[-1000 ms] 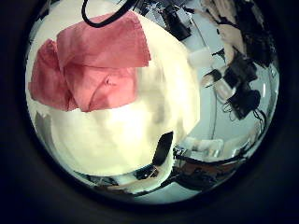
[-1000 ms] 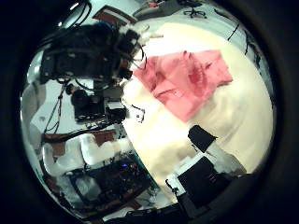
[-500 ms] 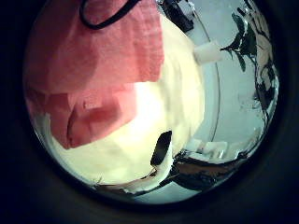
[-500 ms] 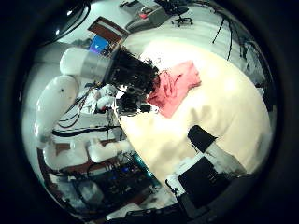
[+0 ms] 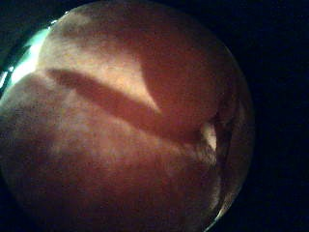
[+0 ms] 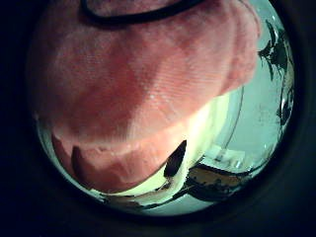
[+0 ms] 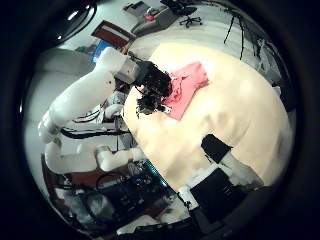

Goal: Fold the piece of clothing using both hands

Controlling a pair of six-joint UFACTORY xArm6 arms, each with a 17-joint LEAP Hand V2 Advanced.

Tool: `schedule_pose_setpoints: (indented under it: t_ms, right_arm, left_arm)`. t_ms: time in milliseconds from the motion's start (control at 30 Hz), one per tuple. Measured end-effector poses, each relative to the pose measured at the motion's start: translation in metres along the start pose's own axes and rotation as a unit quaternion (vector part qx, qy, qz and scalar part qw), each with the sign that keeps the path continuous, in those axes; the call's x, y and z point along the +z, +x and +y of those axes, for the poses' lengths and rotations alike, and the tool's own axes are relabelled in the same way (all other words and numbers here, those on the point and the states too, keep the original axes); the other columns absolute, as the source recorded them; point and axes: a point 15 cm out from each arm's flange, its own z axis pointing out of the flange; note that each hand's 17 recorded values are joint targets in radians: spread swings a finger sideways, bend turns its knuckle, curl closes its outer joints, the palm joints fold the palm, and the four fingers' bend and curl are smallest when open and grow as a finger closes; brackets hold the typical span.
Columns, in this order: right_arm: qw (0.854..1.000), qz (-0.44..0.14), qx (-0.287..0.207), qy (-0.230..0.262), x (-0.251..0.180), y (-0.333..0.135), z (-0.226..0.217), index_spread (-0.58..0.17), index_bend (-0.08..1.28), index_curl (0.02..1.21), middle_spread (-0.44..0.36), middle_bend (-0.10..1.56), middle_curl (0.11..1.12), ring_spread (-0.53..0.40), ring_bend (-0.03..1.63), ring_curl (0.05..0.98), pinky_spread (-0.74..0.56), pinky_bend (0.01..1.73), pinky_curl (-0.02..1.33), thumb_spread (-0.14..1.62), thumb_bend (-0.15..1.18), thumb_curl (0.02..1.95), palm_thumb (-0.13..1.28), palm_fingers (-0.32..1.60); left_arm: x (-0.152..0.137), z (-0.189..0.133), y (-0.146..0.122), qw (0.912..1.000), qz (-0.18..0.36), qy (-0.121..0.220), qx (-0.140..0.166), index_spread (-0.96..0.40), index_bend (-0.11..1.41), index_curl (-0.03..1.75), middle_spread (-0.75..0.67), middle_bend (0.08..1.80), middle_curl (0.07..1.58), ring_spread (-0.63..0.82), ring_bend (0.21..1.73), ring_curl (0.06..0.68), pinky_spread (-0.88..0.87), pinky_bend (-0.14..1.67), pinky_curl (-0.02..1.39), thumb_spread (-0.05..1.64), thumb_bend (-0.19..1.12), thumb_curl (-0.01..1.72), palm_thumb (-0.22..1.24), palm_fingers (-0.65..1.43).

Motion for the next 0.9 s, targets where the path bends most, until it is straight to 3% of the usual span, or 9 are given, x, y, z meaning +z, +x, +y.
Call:
schedule_pose_setpoints:
  t_ms: [167, 367, 633, 767, 900]
  right_arm:
    - [1.000, 0.001, 0.005, 0.001, -0.004, 0.000, 0.005, -0.388, 0.14, 0.21, 0.011, 0.18, 0.27, 0.126, 0.47, 0.249, 0.27, 0.58, 0.29, 0.87, -0.02, 0.65, 0.93, -0.04]
    - [1.000, -0.002, 0.012, -0.006, -0.007, -0.001, 0.024, -0.388, 0.15, 0.21, 0.000, 0.18, 0.28, 0.116, 0.47, 0.249, 0.27, 0.57, 0.29, 0.87, -0.02, 0.65, 0.93, -0.03]
    - [0.997, -0.012, 0.037, -0.061, -0.013, -0.011, 0.062, -0.373, 0.16, 0.23, 0.017, 0.18, 0.29, 0.134, 0.46, 0.250, 0.28, 0.55, 0.29, 0.88, -0.04, 0.62, 0.87, -0.01]
    - [0.994, -0.020, 0.049, -0.093, -0.009, -0.015, 0.078, -0.371, 0.16, 0.24, 0.022, 0.18, 0.29, 0.145, 0.45, 0.248, 0.29, 0.54, 0.29, 0.90, -0.04, 0.59, 0.83, -0.02]
    - [0.992, -0.024, 0.055, -0.107, 0.002, -0.008, 0.076, -0.370, 0.16, 0.25, 0.024, 0.18, 0.28, 0.151, 0.44, 0.247, 0.29, 0.53, 0.29, 0.92, -0.03, 0.56, 0.82, -0.02]
  left_arm:
    - [-0.029, -0.002, -0.002, 0.9997, 0.001, 0.023, 0.002, 0.07, 0.16, 0.30, 0.34, 0.17, 0.26, 0.57, 0.41, 0.219, 0.56, 0.24, 0.32, 0.94, -0.03, 0.29, 0.06, -0.05]
    - [-0.111, 0.007, 0.005, 0.9977, 0.009, 0.064, 0.021, 0.07, 0.16, 0.29, 0.34, 0.18, 0.26, 0.57, 0.40, 0.220, 0.56, 0.23, 0.32, 0.93, -0.03, 0.29, 0.06, -0.04]
    - [-0.191, 0.064, 0.001, 0.9969, 0.005, 0.066, 0.042, 0.06, 0.17, 0.30, 0.34, 0.18, 0.26, 0.57, 0.39, 0.217, 0.56, 0.22, 0.32, 0.92, -0.03, 0.30, 0.05, -0.02]
    - [-0.206, 0.095, -0.008, 0.9972, -0.019, 0.048, 0.053, 0.06, 0.17, 0.31, 0.34, 0.18, 0.26, 0.57, 0.38, 0.216, 0.56, 0.22, 0.32, 0.91, -0.03, 0.30, 0.04, -0.02]
    - [-0.202, 0.114, -0.008, 0.9977, -0.024, 0.037, 0.051, 0.06, 0.17, 0.31, 0.35, 0.18, 0.26, 0.57, 0.39, 0.217, 0.56, 0.21, 0.32, 0.90, -0.03, 0.31, 0.04, -0.02]
